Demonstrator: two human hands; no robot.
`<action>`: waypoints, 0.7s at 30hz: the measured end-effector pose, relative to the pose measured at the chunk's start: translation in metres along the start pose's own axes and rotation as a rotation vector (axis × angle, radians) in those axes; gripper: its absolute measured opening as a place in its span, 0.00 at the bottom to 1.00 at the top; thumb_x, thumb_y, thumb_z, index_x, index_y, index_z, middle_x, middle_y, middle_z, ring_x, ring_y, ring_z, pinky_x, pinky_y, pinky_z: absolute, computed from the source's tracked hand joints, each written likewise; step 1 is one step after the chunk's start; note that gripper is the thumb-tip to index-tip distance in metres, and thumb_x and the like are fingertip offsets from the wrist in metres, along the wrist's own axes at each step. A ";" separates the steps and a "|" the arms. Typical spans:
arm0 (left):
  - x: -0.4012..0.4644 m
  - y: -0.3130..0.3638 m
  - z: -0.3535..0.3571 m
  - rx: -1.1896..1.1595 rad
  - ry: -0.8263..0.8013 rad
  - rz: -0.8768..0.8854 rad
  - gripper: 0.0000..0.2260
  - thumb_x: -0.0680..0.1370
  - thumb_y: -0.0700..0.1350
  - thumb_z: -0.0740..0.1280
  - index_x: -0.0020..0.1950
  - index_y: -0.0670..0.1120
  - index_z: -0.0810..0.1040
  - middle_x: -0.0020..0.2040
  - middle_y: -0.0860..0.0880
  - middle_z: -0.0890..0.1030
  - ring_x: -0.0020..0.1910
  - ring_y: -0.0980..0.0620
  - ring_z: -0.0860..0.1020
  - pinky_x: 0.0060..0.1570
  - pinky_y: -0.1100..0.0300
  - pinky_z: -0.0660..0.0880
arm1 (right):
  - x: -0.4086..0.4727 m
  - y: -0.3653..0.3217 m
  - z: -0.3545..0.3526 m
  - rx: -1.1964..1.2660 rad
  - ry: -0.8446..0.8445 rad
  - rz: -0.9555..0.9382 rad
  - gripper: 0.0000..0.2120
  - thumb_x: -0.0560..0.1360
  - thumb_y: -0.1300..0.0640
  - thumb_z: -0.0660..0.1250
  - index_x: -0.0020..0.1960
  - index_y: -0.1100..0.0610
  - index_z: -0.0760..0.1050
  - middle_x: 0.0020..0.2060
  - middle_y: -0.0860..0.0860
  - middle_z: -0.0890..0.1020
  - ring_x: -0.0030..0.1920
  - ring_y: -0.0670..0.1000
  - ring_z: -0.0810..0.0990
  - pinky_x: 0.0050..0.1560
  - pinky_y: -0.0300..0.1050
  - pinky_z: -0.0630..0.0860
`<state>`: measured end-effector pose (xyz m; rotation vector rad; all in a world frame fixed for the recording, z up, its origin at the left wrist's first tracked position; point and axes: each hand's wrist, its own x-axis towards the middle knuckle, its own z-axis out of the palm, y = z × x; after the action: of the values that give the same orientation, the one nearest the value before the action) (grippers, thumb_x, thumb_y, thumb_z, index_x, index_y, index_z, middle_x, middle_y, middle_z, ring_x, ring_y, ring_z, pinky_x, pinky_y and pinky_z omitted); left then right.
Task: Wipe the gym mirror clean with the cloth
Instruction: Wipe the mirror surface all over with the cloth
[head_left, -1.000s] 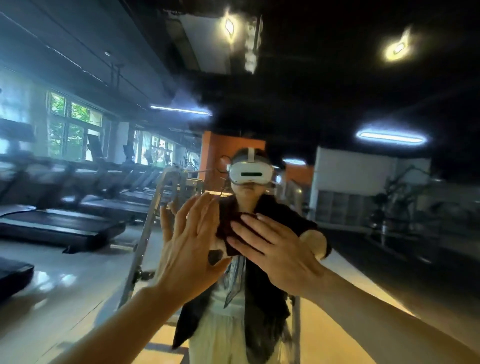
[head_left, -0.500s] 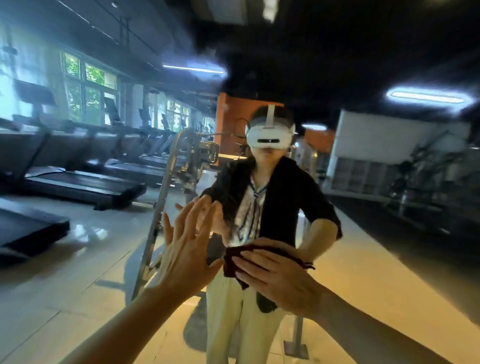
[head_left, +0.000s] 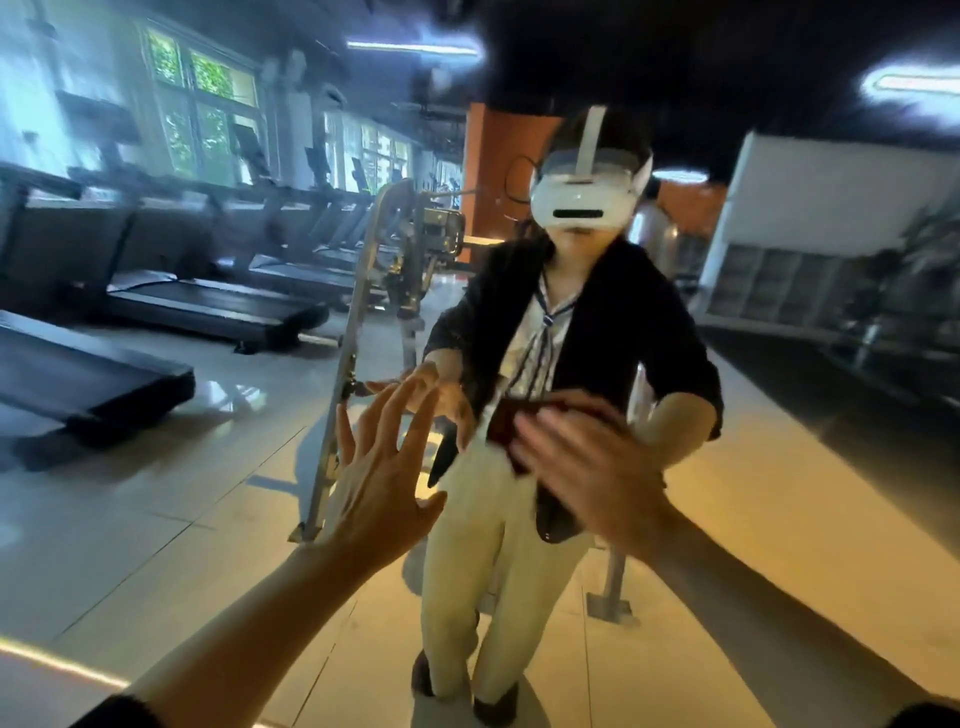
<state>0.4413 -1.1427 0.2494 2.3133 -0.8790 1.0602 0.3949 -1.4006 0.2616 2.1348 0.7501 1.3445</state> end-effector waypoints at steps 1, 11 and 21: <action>0.000 0.001 0.001 -0.008 0.011 -0.011 0.53 0.61 0.48 0.84 0.79 0.45 0.58 0.77 0.41 0.59 0.75 0.37 0.56 0.69 0.29 0.50 | 0.013 0.019 -0.012 -0.043 0.103 0.155 0.19 0.85 0.67 0.51 0.71 0.59 0.73 0.70 0.59 0.74 0.71 0.59 0.68 0.77 0.54 0.58; -0.025 -0.003 0.015 -0.113 -0.057 -0.016 0.52 0.61 0.47 0.84 0.78 0.48 0.58 0.77 0.42 0.58 0.76 0.37 0.55 0.68 0.22 0.54 | -0.067 -0.030 -0.017 -0.178 -0.258 -0.148 0.22 0.85 0.66 0.46 0.77 0.58 0.61 0.75 0.56 0.64 0.74 0.59 0.63 0.80 0.57 0.44; -0.031 -0.053 0.002 -0.188 -0.111 -0.013 0.47 0.62 0.45 0.84 0.77 0.44 0.66 0.78 0.43 0.58 0.77 0.39 0.54 0.66 0.23 0.61 | -0.011 -0.089 0.003 -0.065 -0.170 0.331 0.24 0.83 0.63 0.60 0.78 0.56 0.61 0.75 0.57 0.66 0.78 0.60 0.59 0.73 0.63 0.66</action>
<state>0.4638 -1.0959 0.2166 2.2332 -0.9608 0.8124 0.3775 -1.3445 0.1945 2.3572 0.2899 1.3017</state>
